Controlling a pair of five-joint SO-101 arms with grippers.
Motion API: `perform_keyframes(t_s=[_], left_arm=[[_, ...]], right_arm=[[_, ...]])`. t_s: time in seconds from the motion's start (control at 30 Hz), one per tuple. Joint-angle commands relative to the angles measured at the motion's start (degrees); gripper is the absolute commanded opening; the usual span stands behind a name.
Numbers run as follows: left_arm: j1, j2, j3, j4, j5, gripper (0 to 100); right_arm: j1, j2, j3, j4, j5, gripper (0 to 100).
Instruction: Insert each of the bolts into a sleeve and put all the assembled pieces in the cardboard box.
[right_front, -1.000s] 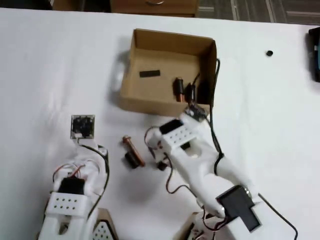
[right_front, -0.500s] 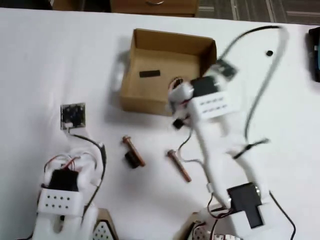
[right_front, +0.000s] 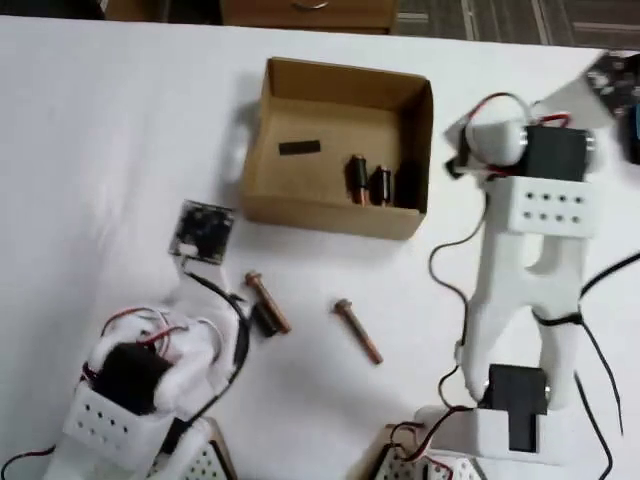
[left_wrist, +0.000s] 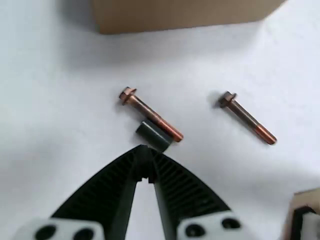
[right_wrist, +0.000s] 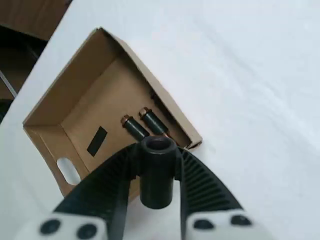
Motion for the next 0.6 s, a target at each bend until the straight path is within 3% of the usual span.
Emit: perform_keyframes(t_s=[0.0, 0.1, 0.27, 0.57], left_arm=[[7.91, -0.09, -5.41, 4.04, 0.44, 2], [13.45, 0.00, -7.25, 6.33, 0.79, 2], [19.16, 6.42, -11.21, 6.15, 10.02, 2], [19.78, 35.34, -28.62, 1.58, 26.64, 2]], right_arm=[[1.98, -0.13, -3.78, 0.22, 1.23, 2.2], [3.91, -0.48, -3.87, 0.22, 1.05, 2.2], [9.01, -0.48, -3.96, -1.27, 0.70, 2.2], [16.40, -0.48, -8.18, -7.43, 1.14, 2.2]])
